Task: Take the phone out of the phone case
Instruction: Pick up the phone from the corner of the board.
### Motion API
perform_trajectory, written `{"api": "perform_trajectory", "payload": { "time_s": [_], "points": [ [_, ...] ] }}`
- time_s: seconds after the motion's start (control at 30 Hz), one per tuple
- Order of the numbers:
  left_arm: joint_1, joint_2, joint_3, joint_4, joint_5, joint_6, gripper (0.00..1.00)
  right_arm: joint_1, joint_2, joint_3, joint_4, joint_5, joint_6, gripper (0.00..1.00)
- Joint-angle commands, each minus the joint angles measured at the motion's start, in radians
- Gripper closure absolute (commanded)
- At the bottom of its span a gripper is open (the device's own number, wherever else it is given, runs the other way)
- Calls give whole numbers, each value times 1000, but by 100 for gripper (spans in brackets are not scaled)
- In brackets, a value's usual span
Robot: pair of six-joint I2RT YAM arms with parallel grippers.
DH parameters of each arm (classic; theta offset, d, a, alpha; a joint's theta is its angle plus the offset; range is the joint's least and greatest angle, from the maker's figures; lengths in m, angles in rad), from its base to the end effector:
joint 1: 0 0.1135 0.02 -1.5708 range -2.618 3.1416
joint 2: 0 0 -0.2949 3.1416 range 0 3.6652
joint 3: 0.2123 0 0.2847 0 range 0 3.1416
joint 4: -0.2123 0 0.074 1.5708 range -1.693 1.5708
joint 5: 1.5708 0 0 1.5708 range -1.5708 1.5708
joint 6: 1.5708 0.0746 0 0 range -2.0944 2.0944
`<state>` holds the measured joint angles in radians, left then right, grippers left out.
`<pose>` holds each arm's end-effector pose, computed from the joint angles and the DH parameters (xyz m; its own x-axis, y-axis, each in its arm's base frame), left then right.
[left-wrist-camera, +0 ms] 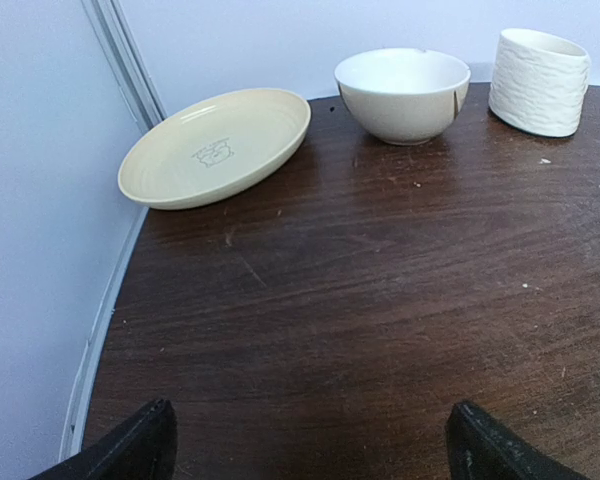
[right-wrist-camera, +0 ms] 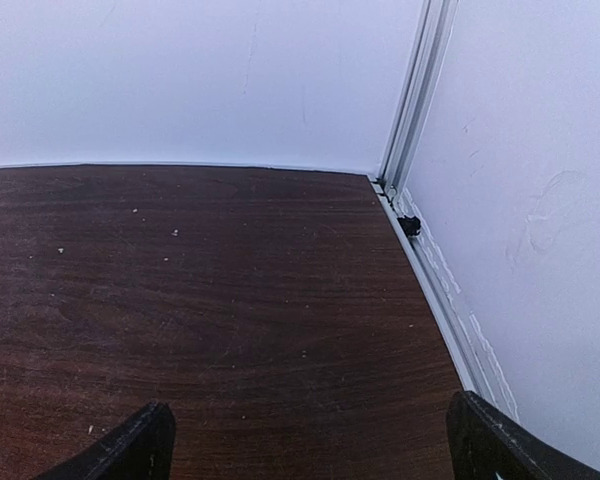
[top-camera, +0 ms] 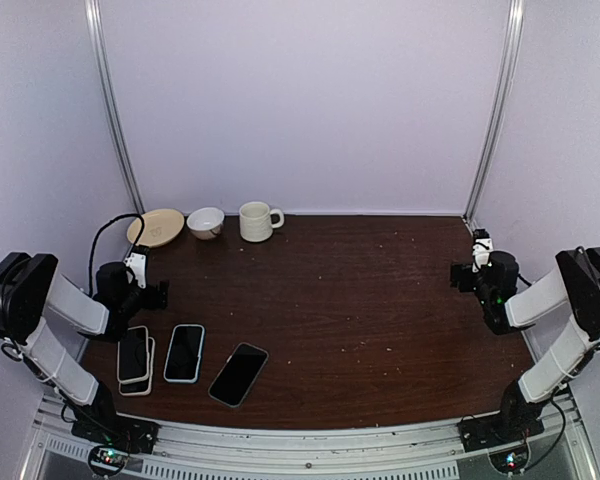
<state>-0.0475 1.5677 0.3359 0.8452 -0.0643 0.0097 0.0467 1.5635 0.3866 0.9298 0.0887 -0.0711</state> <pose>0.3056 -0.0097 0.1099 -0.3767 0.0276 -0.9259 -0.0084 0.9994 0.0332 0.3238 0.0085 0.1381 -0.2465 -0.0824 -0.9656 0.0219 0.9957 -0.0905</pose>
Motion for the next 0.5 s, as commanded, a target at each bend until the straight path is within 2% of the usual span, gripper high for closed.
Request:
{"api": "perform_trajectory", "payload": {
  "time_s": [0.0,0.47],
  "points": [
    [5,1,14,48,-2,-7,3,-7,-5,15,-3,-21,13,1],
    [5,3,21,36,3,-6,2,-11,-4,20,-12,-32,18,1]
  ]
}}
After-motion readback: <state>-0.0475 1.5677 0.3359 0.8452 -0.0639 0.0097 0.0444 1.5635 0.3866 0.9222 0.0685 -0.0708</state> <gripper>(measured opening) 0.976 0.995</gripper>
